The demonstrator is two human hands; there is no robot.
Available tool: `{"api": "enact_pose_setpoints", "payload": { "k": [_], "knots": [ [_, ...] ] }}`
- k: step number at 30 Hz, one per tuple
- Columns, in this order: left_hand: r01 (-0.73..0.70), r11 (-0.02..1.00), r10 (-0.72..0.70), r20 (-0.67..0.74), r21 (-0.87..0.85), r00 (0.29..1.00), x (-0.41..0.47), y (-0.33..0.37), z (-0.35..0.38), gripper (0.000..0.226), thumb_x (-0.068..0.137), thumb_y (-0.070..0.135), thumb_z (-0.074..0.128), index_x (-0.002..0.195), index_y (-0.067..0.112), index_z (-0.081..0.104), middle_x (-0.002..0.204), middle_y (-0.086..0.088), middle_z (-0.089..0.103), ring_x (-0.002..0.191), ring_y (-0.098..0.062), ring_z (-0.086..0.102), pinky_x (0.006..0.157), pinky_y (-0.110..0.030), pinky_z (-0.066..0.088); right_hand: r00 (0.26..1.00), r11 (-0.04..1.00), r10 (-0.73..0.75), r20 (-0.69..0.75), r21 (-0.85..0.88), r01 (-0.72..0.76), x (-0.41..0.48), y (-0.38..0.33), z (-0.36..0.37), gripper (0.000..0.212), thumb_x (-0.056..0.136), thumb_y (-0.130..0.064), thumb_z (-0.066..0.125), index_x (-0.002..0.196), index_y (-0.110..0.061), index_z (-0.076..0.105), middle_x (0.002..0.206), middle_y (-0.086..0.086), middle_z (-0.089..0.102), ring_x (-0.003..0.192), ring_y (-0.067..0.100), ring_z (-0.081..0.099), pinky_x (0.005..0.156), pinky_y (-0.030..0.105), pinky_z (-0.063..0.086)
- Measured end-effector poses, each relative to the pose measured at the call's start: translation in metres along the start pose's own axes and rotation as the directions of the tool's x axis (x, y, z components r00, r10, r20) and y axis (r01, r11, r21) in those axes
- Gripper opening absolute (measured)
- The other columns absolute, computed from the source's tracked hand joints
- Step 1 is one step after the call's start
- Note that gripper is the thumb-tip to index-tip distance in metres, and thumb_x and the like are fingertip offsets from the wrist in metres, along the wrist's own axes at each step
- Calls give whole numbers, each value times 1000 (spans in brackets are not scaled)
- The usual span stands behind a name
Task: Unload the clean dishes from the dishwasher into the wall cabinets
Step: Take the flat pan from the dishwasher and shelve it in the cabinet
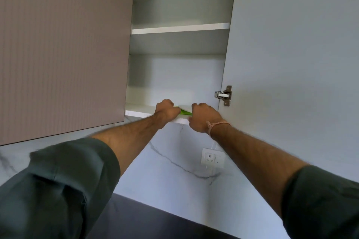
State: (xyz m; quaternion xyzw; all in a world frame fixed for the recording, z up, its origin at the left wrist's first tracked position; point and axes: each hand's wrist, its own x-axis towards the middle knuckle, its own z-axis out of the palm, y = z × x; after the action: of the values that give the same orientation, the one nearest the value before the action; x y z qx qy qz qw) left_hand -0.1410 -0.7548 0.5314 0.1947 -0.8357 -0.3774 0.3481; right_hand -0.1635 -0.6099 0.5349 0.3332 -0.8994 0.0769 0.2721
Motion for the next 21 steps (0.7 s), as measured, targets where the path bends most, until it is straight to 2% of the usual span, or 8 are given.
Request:
{"api": "enact_pose_setpoints", "payload": {
  "k": [2, 5, 9, 15, 21],
  "knots": [
    [-20, 1000, 20, -2, 7, 1000, -26, 4, -1, 47, 87, 23, 67, 131, 11, 57, 124, -7, 59, 106, -23, 56, 85, -27, 48, 999, 999, -35, -12, 11, 35, -23, 3, -7, 45, 92, -31, 54, 131, -9, 47, 125, 14, 56, 112, 31, 55, 92, 39, 47],
    [-20, 1000, 21, -23, 15, 1000, -67, 14, -1, 50, 84, 25, 68, 132, 15, 57, 124, -6, 61, 99, -20, 57, 77, -24, 45, 995, 995, -92, -45, 39, 94, -61, 13, -17, 45, 91, -31, 53, 129, -8, 48, 125, 14, 56, 113, 32, 55, 92, 39, 48],
    [-16, 999, 17, -19, 50, 1000, -127, 30, 3, 55, 85, 26, 68, 136, 15, 53, 130, -3, 58, 98, -17, 54, 77, -23, 40, 989, 989, -134, -56, 56, 137, -116, 27, -25, 42, 92, -29, 53, 127, -6, 49, 126, 14, 56, 113, 33, 55, 90, 39, 48],
    [-37, 990, 29, 57, 136, 998, -212, 47, 19, 58, 88, 27, 67, 142, 16, 49, 140, -6, 53, 121, -23, 54, 89, -26, 45, 991, 988, -135, -21, 73, 137, -197, 51, -36, 42, 91, -26, 53, 127, -6, 49, 127, 14, 56, 114, 34, 54, 90, 39, 48],
    [-106, 983, 82, 155, 152, 985, -295, 67, 33, 57, 91, 24, 66, 143, 15, 47, 143, -7, 51, 126, -24, 52, 96, -27, 43, 998, 995, -55, 18, 89, 54, -278, 80, -48, 46, 92, -26, 54, 133, -6, 47, 132, 14, 54, 115, 33, 54, 93, 40, 49]
  ]
}}
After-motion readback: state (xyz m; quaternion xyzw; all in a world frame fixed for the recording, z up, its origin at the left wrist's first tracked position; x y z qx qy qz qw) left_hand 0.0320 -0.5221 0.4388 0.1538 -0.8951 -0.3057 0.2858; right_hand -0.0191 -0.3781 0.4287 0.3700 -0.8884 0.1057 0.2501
